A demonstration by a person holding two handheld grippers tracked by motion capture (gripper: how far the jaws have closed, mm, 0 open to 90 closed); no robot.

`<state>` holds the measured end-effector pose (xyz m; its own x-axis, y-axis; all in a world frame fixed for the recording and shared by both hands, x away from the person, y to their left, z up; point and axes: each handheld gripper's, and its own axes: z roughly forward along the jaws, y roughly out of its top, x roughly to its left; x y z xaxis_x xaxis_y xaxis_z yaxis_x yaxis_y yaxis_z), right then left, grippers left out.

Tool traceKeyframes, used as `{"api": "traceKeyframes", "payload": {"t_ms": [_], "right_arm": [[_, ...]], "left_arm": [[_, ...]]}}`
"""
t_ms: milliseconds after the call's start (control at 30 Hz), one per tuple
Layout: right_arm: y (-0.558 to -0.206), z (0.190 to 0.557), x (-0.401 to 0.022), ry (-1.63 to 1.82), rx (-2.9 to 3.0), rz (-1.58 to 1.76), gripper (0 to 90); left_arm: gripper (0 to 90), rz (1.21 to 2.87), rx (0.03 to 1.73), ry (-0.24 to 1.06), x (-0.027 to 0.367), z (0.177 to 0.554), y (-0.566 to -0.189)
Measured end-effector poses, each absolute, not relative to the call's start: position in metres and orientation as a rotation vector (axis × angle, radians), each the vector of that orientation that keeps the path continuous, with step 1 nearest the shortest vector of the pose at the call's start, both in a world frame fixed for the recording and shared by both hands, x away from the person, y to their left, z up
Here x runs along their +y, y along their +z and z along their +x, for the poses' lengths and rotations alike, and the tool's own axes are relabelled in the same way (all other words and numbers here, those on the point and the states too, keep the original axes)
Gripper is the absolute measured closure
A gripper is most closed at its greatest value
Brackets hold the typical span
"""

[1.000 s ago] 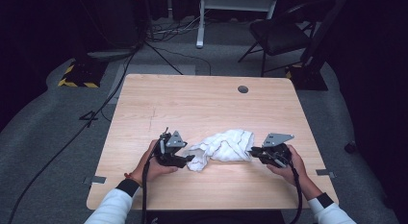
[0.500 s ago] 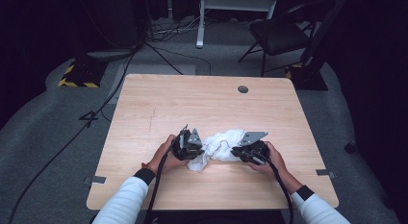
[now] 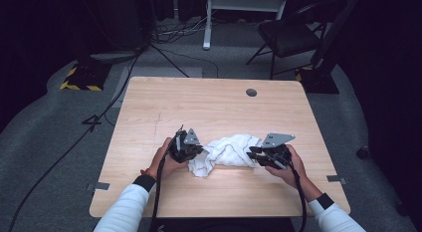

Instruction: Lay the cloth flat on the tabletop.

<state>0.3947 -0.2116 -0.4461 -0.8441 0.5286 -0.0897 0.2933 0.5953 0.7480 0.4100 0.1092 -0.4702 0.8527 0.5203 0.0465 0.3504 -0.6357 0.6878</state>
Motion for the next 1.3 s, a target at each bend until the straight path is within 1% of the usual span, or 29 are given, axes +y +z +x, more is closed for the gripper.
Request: {"api": "traceKeyframes", "payload": {"t_ms": [33, 67, 100, 300, 333, 367, 400, 433, 467, 500, 533, 567, 733, 767, 800, 833, 900, 933, 967, 1000, 1067, 1167, 1300], "right_arm": [[-0.448, 0.397, -0.207, 1.097, 2.53, 0.67, 60.1], [-0.448, 0.397, -0.207, 1.097, 2.53, 0.67, 60.1], [-0.452, 0.401, -0.197, 1.08, 2.554, 0.658, 53.9], [-0.453, 0.415, -0.175, 1.128, 2.573, 0.65, 48.2], [-0.456, 0.421, -0.164, 1.073, 2.614, 0.64, 48.4], [-0.459, 0.423, -0.16, 1.052, 2.625, 0.635, 52.7], [-0.462, 0.424, -0.157, 1.048, 2.657, 0.627, 58.8], [-0.465, 0.424, -0.155, 1.033, 2.678, 0.604, 66.3], [-0.467, 0.421, -0.153, 1.006, 2.671, 0.576, 75.8], [-0.468, 0.419, -0.152, 0.993, 2.656, 0.541, 81.9], [-0.468, 0.419, -0.152, 0.993, 2.656, 0.541, 81.9], [-0.468, 0.416, -0.152, 0.988, 2.671, 0.508, 90.0], [-0.46, 0.41, -0.159, 0.982, 2.634, 0.488, 90.0], [-0.458, 0.41, -0.162, 0.985, 2.622, 0.501, 89.4], [-0.457, 0.411, -0.164, 1.004, 2.61, 0.533, 79.8], [-0.457, 0.411, -0.164, 1.004, 2.61, 0.533, 79.8], [-0.463, 0.419, -0.165, 0.987, 2.608, 0.619, 63.0], [-0.466, 0.422, -0.164, 0.96, 2.607, 0.631, 58.1], [-0.466, 0.422, -0.164, 0.96, 2.607, 0.631, 58.1], [-0.47, 0.425, -0.163, 0.932, 2.606, 0.647, 54.1], [-0.478, 0.432, -0.161, 0.938, 2.63, 0.682, 63.3], [-0.476, 0.428, -0.158, 0.926, 2.639, 0.625, 82.2], [-0.467, 0.421, -0.159, 0.895, 2.597, 0.568, 85.6]], "left_arm": [[87.1, 2.322, 0.619, 0.307, 0.107, 0.408, -0.471], [87.1, 2.322, 0.619, 0.307, 0.107, 0.408, -0.471], [87.0, 2.325, 0.612, 0.31, 0.107, 0.407, -0.471], [86.9, 2.33, 0.59, 0.316, 0.102, 0.404, -0.471], [87.0, 2.327, 0.593, 0.316, 0.102, 0.404, -0.471], [87.0, 2.329, 0.593, 0.323, 0.103, 0.404, -0.471], [87.1, 2.327, 0.601, 0.323, 0.104, 0.405, -0.471], [87.1, 2.321, 0.613, 0.324, 0.104, 0.405, -0.471], [87.2, 2.323, 0.618, 0.329, 0.105, 0.406, -0.471], [87.3, 2.321, 0.62, 0.33, 0.106, 0.406, -0.471], [87.3, 2.321, 0.62, 0.33, 0.106, 0.406, -0.471], [87.3, 2.326, 0.621, 0.34, 0.108, 0.407, -0.471], [87.4, 2.321, 0.633, 0.341, 0.111, 0.409, -0.471], [87.4, 2.318, 0.631, 0.336, 0.111, 0.409, -0.471], [87.4, 2.318, 0.631, 0.336, 0.111, 0.409, -0.471], [87.4, 2.321, 0.628, 0.332, 0.111, 0.409, -0.471], [87.4, 2.324, 0.626, 0.324, 0.11, 0.409, -0.472], [87.4, 2.337, 0.625, 0.327, 0.108, 0.408, -0.473], [87.3, 2.337, 0.625, 0.327, 0.108, 0.408, -0.473], [87.3, 2.352, 0.623, 0.334, 0.108, 0.408, -0.474], [87.2, 2.357, 0.628, 0.335, 0.108, 0.406, -0.476], [87.3, 2.355, 0.637, 0.339, 0.111, 0.407, -0.475], [87.3, 2.367, 0.661, 0.362, 0.112, 0.41, -0.477]]}}
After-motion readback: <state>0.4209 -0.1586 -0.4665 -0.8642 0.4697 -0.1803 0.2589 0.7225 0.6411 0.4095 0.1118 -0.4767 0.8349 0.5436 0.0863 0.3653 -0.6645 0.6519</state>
